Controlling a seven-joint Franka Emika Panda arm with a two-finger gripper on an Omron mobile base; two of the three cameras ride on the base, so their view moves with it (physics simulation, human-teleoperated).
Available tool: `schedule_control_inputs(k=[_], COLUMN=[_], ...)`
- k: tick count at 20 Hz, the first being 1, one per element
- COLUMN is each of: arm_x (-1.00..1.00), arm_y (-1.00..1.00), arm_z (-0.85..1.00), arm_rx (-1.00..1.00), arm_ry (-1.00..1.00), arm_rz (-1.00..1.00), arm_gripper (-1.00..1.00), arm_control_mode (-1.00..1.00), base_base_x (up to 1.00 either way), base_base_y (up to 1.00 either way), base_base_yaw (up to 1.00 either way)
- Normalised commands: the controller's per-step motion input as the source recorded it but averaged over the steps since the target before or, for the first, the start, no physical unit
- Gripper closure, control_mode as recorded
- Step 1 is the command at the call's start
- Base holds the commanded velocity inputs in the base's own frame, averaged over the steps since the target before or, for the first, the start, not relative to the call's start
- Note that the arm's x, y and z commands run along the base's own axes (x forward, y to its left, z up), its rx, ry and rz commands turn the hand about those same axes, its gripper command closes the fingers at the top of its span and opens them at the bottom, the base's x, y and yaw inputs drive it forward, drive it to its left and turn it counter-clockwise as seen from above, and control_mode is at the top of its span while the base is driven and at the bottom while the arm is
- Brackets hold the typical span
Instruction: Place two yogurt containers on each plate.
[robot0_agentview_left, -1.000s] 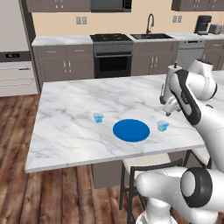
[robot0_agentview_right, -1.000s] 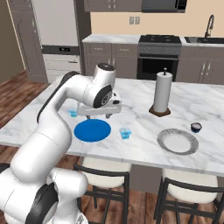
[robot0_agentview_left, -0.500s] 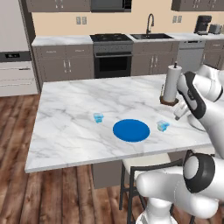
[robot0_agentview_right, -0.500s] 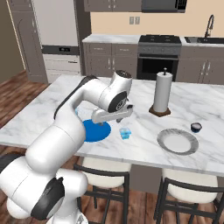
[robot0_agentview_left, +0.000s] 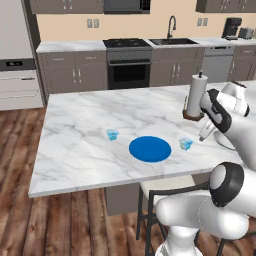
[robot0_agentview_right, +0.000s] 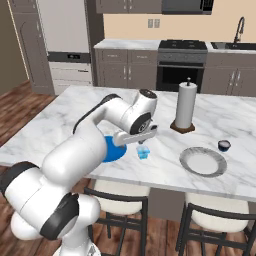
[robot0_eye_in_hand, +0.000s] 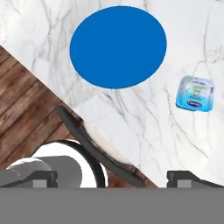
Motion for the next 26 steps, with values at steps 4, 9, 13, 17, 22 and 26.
schedule_control_inputs(k=[4,9,13,17,22,26], arm_x=[0.37,0.40,0.35,0.32,0.26,0.19], arm_y=[0.00,0.00,0.00,0.00,0.00,0.00], arm_z=[-0.37,-0.17,-0.06,-0.04,-0.06,-0.17], arm_rx=[0.00,0.00,0.00,0.00,-0.04,-0.09], arm_ry=[0.00,0.00,0.00,0.00,0.00,0.00], arm_rz=[0.00,-0.01,-0.01,-0.05,-0.07,-0.08], arm_gripper=[-1.00,-1.00,-1.00,-1.00,-1.00,-1.00], arm_control_mode=[-1.00,-1.00,-1.00,-1.00,-1.00,-1.00], base_base_x=[0.00,0.00,0.00,0.00,0.00,0.00], base_base_y=[0.00,0.00,0.00,0.00,0.00,0.00], base_base_yaw=[0.00,0.00,0.00,0.00,0.00,0.00])
